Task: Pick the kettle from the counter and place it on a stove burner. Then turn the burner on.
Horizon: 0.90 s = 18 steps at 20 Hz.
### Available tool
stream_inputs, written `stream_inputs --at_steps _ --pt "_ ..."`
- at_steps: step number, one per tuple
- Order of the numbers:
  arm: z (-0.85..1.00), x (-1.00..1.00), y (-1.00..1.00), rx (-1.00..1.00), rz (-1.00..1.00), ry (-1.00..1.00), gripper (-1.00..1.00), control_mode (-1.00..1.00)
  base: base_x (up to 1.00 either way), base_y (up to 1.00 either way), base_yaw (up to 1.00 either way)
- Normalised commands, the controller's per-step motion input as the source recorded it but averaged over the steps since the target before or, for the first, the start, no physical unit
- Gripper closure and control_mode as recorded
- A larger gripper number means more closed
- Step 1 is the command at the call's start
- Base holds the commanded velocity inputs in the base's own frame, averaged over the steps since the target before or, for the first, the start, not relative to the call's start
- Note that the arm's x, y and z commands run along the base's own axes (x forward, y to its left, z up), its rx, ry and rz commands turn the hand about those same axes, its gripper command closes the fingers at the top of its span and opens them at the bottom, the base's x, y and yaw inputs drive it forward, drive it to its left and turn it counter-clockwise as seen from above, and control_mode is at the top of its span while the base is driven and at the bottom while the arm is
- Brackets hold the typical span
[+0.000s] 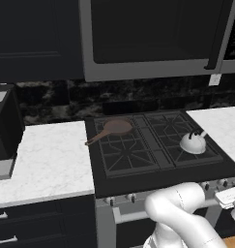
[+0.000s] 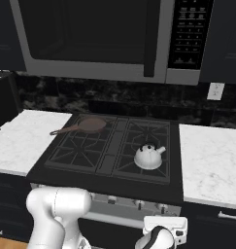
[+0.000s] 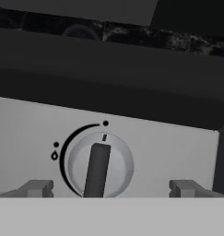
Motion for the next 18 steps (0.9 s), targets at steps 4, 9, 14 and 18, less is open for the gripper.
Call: stream_inputs --at_steps 4,9,14,18 --pt "0.00 0.00 0.00 0.00 0.00 0.00 -1.00 -1.00 0.00 0.00 0.00" --pt "0.10 0.00 0.06 0.00 0.00 -0.05 -1.00 -1.00 0.00 0.00 0.00" --pt "0.20 0.00 0.17 -0.01 0.00 -0.03 -1.00 -1.00 0.00 0.00 0.00" --pt "0.00 0.00 0.00 0.00 0.00 0.00 -1.00 -1.00 0.00 0.00 0.00"
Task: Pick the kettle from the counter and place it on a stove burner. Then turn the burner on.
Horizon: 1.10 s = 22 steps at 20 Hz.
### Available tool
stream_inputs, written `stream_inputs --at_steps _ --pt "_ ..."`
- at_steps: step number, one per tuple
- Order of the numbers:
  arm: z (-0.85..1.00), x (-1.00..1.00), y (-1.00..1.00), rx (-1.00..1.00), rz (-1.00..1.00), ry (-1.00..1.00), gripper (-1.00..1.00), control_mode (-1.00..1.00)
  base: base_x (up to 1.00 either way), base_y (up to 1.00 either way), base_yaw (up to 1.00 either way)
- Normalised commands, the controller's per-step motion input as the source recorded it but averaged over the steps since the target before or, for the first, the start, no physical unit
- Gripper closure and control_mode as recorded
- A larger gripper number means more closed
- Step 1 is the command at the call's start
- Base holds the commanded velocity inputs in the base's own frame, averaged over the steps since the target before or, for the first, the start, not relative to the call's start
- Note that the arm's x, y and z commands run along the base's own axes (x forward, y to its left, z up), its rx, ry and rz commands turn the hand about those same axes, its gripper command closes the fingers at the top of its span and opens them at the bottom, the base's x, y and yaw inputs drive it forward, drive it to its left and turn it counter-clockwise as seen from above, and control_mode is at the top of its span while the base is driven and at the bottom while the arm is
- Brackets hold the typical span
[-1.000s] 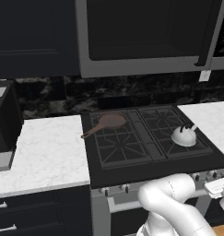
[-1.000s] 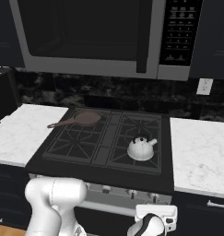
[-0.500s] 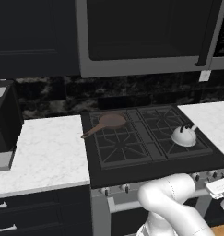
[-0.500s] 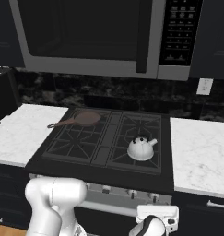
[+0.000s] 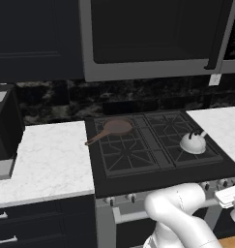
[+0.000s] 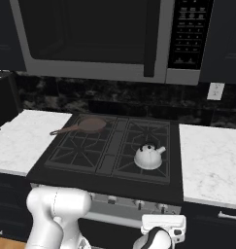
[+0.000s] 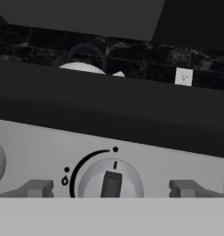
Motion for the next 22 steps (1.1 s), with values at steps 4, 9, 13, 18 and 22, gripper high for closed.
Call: stream_inputs --at_steps 4,9,13,18,22 --pt "0.00 0.00 0.00 0.00 0.00 0.00 1.00 -1.00 0.00 0.00 0.00" --pt "0.00 0.00 0.00 0.00 0.00 0.00 1.00 -1.00 0.00 0.00 0.00" --pt "0.00 0.00 0.00 0.00 0.00 0.00 1.00 -1.00 0.00 0.00 0.00" --pt "0.00 0.00 0.00 -0.11 0.13 -0.24 1.00 -1.00 0.00 0.00 0.00" --pt "0.00 0.00 0.00 -0.19 0.22 -0.37 1.00 -1.00 0.00 0.00 0.00"
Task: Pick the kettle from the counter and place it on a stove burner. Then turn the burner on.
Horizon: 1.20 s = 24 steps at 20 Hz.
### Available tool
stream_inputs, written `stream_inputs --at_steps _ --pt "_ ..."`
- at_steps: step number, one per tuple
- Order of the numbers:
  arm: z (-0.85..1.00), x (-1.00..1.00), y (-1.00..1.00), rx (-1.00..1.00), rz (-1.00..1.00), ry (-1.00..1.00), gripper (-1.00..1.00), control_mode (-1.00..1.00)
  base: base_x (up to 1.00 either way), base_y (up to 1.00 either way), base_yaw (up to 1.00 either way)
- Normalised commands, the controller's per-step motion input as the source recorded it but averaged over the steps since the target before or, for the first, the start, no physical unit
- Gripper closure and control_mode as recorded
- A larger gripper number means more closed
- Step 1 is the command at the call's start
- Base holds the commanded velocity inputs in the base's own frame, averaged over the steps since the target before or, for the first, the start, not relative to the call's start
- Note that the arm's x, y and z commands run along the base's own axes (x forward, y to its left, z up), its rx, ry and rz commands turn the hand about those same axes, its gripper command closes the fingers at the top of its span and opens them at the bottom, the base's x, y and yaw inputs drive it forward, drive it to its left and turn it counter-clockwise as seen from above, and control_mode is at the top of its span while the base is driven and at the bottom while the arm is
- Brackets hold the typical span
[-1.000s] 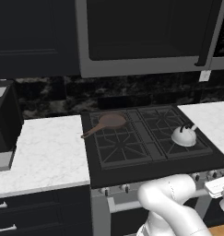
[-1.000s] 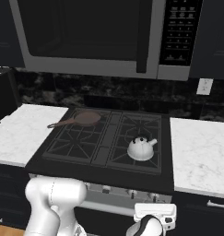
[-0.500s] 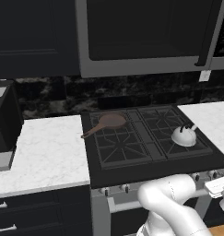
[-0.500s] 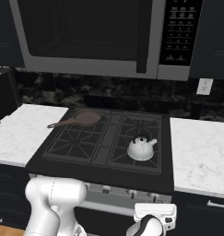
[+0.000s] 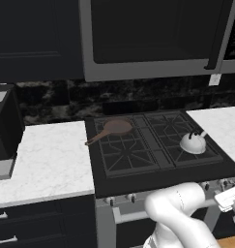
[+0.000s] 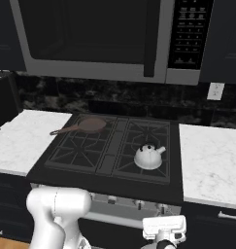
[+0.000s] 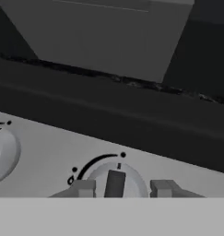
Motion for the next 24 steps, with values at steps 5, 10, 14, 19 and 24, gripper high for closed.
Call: stream_inputs --at_steps 5,10,14,19,24 --pt "0.00 0.08 0.02 -0.22 0.26 -0.36 1.00 -1.00 0.00 0.00 0.00" --pt "0.00 0.20 0.08 -0.25 0.29 -0.30 1.00 -1.00 0.00 0.00 0.00" --pt "0.00 0.18 0.10 -0.26 0.28 -0.29 1.00 -1.00 0.00 0.00 0.00" --pt "0.00 0.00 0.01 -0.14 0.15 -0.09 1.00 -1.00 0.00 0.00 0.00" --pt "0.00 0.00 0.00 0.00 0.00 0.00 -1.00 -1.00 0.00 0.00 0.00"
